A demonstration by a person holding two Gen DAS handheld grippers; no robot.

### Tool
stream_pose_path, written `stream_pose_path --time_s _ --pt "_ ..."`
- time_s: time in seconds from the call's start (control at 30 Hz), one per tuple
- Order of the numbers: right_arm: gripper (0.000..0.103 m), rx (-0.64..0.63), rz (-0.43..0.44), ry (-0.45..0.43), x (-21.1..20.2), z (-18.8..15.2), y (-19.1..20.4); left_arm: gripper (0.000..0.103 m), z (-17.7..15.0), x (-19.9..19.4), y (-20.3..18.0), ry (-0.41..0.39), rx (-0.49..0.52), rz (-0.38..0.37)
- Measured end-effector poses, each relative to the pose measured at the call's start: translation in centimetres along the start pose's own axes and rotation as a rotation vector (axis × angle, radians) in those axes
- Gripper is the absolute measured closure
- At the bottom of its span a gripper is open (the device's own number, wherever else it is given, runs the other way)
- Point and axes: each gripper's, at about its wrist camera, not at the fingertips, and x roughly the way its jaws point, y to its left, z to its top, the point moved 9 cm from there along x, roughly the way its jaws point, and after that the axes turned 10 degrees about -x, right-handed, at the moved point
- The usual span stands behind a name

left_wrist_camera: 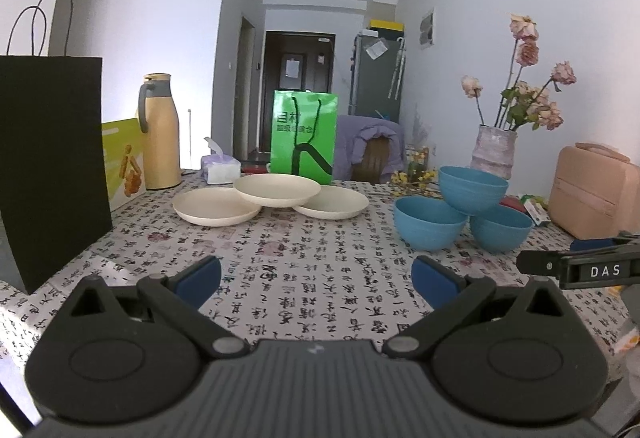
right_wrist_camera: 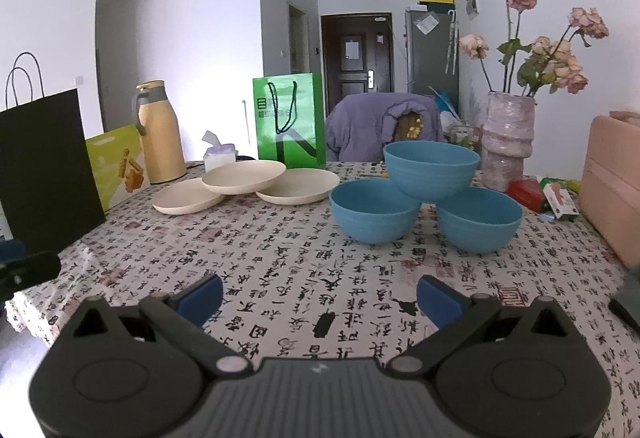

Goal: Organize plates and bowls
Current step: 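Move both grippers toward the cream plates beside the green bag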

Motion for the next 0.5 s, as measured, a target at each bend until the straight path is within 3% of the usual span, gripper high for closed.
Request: stream_pose_path --time_s 0.5 --pt "0.0 -0.038 0.041 -0.015 3.5 2.7 1.1 0.0 1.8 2.0 2.2 -0.016 -0.018 0.06"
